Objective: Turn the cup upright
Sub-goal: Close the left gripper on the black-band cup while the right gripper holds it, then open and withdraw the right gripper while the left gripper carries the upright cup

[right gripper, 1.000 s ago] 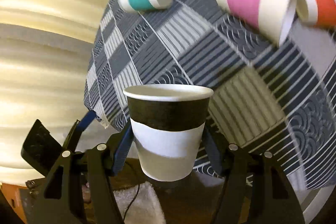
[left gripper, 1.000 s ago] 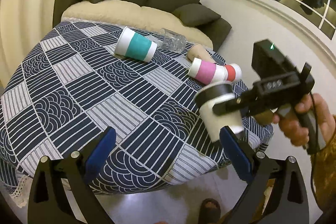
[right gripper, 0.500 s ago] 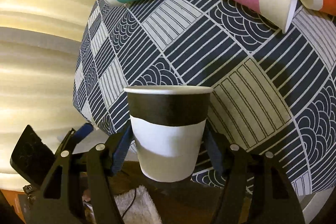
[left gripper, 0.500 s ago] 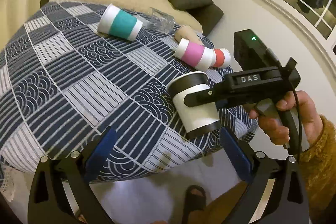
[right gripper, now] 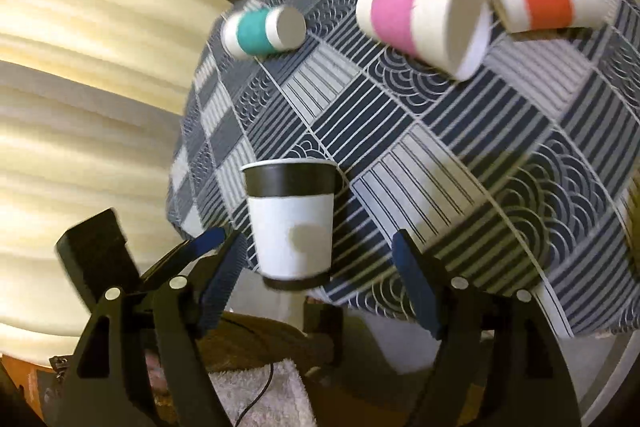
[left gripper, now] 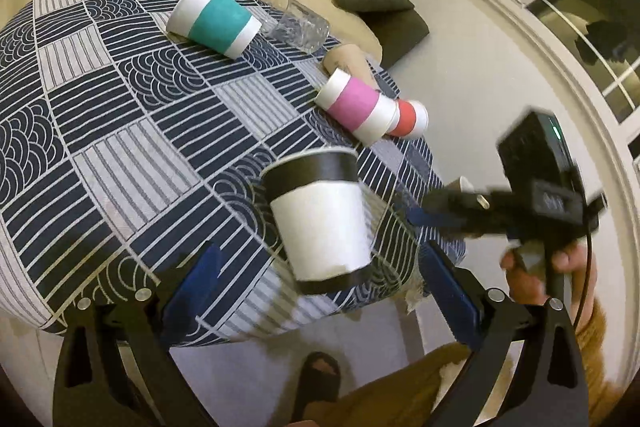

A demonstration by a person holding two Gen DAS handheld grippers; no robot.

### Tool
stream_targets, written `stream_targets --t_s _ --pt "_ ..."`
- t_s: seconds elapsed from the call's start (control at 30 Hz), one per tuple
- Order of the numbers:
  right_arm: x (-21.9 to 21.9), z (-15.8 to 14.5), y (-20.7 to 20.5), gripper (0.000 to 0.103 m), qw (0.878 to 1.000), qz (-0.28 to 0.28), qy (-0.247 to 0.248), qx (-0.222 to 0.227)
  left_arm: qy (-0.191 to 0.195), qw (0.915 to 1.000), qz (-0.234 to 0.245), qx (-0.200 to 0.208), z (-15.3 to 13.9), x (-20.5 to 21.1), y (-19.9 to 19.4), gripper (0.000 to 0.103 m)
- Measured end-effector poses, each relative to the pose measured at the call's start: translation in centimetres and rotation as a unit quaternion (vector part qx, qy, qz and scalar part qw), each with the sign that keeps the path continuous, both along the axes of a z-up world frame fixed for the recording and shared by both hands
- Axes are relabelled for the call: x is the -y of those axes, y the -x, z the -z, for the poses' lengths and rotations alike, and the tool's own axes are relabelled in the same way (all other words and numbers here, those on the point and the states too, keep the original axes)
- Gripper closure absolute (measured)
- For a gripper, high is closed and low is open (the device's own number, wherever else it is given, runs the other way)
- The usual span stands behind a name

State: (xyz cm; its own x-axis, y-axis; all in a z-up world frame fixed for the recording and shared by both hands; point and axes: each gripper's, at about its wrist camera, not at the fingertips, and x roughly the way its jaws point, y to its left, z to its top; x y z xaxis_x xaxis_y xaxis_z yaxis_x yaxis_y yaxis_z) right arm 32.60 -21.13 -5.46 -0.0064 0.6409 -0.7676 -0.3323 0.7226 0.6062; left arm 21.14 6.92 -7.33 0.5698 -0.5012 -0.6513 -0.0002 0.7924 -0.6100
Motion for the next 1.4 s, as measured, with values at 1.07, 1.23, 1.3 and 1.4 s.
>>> stream_targets --t_s 1.07,1.23,1.3,1.4 --pt "6.6 2.0 6.7 0.028 0.993 0.005 -0.100 0.058 -0.181 0.9460 -0.035 -0.266 1.4 8.0 -10.5 0.028" --pt "6.5 2.1 6.8 0.028 0.993 -0.003 -0.099 0.058 -0.192 0.9416 -0.037 -0.274 1.8 8.2 -11.2 0.036" --pt "6.5 2.1 6.8 0.028 0.994 -0.002 -0.098 0.057 -0.194 0.9413 -0.036 -0.274 1.9 8.4 -11.5 0.036" --pt "6.5 2.1 6.8 0.028 0.993 0.000 -0.100 0.057 -0.199 0.9409 -0.034 -0.272 1.9 8.8 -11.6 0.037"
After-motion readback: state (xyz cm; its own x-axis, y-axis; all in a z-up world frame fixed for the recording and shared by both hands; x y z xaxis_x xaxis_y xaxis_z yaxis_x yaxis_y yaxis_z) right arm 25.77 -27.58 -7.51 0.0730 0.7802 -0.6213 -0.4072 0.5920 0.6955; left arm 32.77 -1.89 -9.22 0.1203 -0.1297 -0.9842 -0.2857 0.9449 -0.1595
